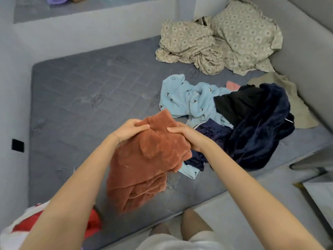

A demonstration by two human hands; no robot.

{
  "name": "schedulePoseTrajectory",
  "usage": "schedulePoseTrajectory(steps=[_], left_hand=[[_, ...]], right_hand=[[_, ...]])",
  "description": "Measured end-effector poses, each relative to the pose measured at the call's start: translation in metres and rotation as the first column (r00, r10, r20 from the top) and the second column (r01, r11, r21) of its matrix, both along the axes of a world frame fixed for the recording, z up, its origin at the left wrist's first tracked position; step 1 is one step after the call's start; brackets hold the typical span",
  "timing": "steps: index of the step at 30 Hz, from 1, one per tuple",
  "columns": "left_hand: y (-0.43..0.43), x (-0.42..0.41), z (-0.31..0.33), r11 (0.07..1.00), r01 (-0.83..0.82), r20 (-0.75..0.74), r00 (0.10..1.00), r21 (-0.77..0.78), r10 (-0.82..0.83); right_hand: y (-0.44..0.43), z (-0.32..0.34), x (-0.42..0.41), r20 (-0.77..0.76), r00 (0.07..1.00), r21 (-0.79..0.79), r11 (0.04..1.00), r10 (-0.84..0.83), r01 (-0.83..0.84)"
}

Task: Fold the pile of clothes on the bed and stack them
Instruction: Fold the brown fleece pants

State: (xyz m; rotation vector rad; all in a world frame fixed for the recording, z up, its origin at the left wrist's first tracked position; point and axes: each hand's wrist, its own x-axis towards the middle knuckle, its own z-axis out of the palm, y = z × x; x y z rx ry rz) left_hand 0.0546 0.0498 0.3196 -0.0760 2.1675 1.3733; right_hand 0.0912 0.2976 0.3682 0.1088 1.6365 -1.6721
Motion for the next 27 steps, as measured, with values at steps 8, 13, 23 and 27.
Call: schedulePoseTrajectory(steps=[8, 13, 23, 27], left_hand=[[0.117, -0.052, -0.109, 0.996, -0.092, -0.065, 0.994, -0.014, 0.091], [0.178, -0.085, -0.180, 0.989, -0.126, -0.085, 0.989, -0.077, 0.119], [0.253, -0.110, -0.295, 0.951, -0.219, -0.203, 0.963, -0.219, 0.175], [0.260, -0.115, -0.319, 0.942, -0.197, -0.230, 0.964, -0.272, 0.135]], right_hand=[[0.076, -0.102, -0.038, -0.237, 0.951, 0.475, 0.830, -0.200, 0.293], [0.125, -0.168, -0.068, -0.294, 0.930, 0.570, 0.740, -0.222, 0.356], [0.190, -0.290, -0.108, -0.274, 0.947, 0.706, 0.633, -0.167, 0.316], [0.195, -0.318, -0.113, -0.270, 0.952, 0.761, 0.574, -0.143, 0.302]])
